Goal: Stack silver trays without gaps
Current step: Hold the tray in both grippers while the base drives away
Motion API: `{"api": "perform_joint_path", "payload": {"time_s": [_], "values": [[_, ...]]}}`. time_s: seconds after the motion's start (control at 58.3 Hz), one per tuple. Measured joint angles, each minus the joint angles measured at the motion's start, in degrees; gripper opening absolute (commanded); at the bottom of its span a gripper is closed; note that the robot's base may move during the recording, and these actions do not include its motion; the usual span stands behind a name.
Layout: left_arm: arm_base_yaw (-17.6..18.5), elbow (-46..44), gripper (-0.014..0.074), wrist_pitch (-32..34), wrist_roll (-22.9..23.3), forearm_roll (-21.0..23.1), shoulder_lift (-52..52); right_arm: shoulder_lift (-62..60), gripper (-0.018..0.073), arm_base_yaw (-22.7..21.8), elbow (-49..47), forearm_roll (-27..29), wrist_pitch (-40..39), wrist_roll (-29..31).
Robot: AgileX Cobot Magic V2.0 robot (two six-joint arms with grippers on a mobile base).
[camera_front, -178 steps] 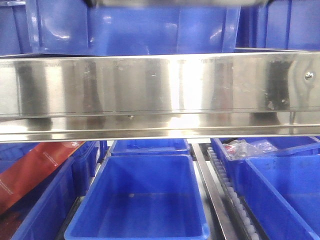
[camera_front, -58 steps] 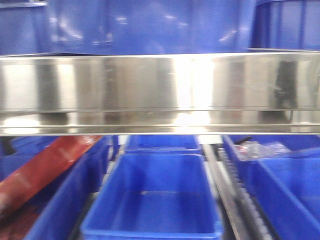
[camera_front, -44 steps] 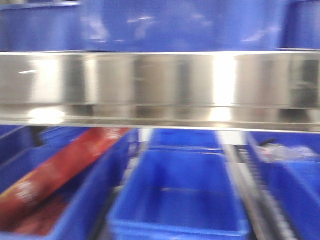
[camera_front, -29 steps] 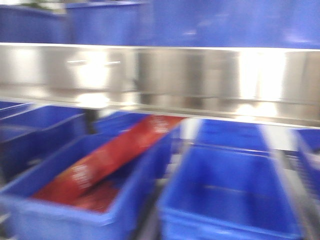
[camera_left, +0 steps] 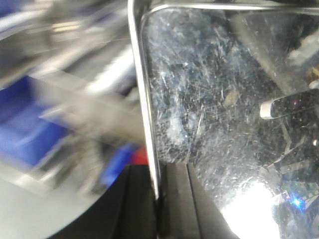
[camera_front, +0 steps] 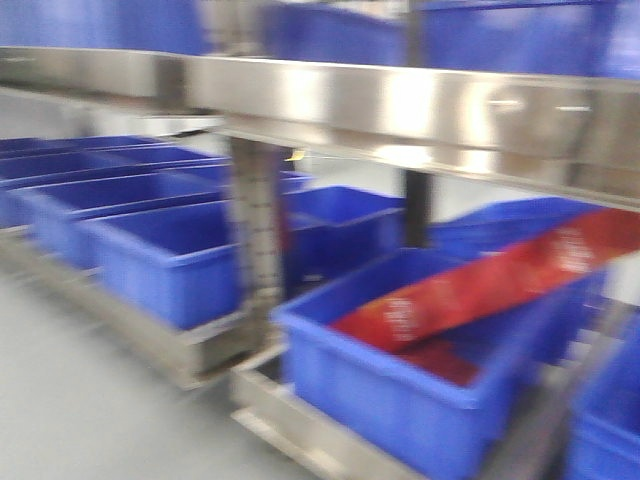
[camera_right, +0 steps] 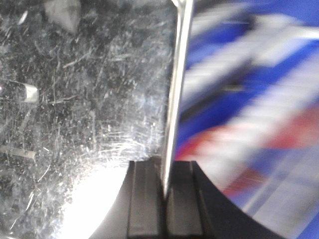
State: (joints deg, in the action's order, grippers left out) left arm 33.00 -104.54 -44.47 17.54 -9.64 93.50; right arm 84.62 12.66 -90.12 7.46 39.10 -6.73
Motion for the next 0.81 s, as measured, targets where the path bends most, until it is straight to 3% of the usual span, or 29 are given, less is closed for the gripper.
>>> {"api": "perform_joint_path", "payload": {"time_s": [0.806], "values": [[0.0, 0.0, -0.0018, 0.1, 0.0, -0.2, -0.1, 0.0, -0.0080, 0.0, 0.0, 0.0, -0.2, 0.0]]}}
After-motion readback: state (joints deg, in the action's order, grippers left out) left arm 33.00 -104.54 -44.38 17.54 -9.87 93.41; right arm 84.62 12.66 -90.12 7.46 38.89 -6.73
